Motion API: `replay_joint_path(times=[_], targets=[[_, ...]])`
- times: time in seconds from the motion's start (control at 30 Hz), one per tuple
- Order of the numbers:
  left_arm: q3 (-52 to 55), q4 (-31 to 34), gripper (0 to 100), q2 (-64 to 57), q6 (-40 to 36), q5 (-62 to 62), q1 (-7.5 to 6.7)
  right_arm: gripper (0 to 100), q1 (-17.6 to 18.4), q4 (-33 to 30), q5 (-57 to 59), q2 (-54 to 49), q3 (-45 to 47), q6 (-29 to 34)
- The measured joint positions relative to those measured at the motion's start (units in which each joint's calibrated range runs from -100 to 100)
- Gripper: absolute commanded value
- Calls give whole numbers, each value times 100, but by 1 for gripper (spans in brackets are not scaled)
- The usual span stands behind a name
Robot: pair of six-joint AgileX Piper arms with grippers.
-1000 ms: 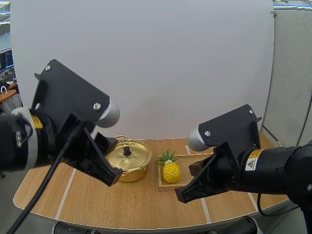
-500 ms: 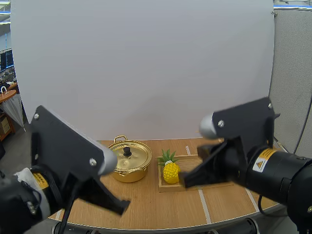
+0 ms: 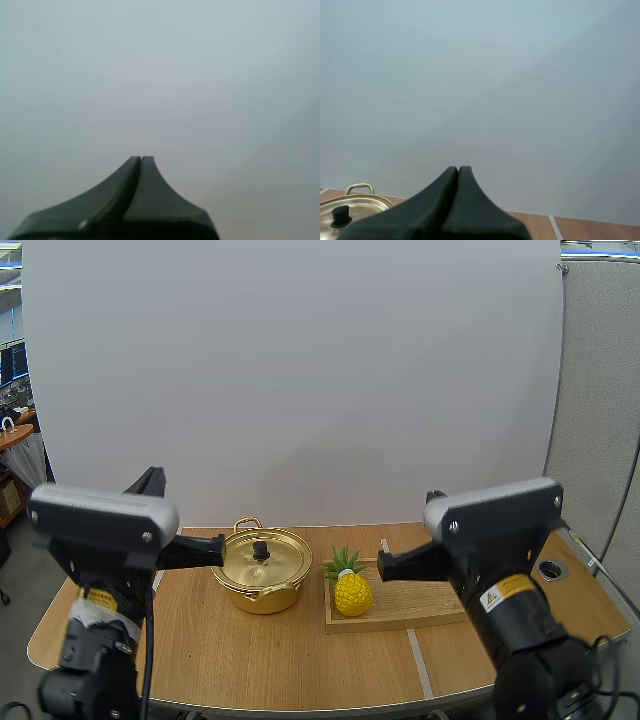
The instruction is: Open the pot, put the grape inside, and close it
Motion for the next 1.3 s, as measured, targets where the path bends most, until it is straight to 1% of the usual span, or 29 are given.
replay_joint_path(times=[0.03,0.1,0.2,0.37,0.53,0.73,0.87,0.93,1.0,1.03,1.1,1.2,1.23,1.27,1.3], targets=[[267,-194,0,0,0,-500,0,0,0,0,-154,0,278,0],[606,-453,0,0,-11,-834,0,0,0,0,-188,0,499,0],[745,-561,0,0,-17,-723,0,0,0,0,-48,0,545,0],[756,-576,0,0,133,-274,0,0,0,0,766,0,545,0],[761,-586,0,0,690,915,0,0,0,0,1670,0,559,0],[771,-590,0,0,800,1939,0,0,0,-33,2484,0,559,0],[780,-590,0,-12,799,2906,25,0,0,-182,2839,0,559,0],[780,-474,0,-12,594,3099,58,0,0,-219,2902,0,559,0],[771,-167,0,-12,138,3178,78,0,0,-219,2921,0,559,0],[771,43,0,-12,-119,3268,88,0,0,-219,2946,0,559,0],[771,781,0,-12,-823,3643,87,0,0,-229,3039,0,559,0],[771,1665,0,-12,-1789,3935,87,0,0,-229,3230,0,559,0],[771,1901,0,-12,-2043,3976,87,0,0,-229,3245,0,559,0],[771,2044,0,-12,-2324,4039,87,0,0,-229,3245,0,559,11],[771,2128,0,-12,-2452,4058,87,0,0,-229,3245,0,559,31]])
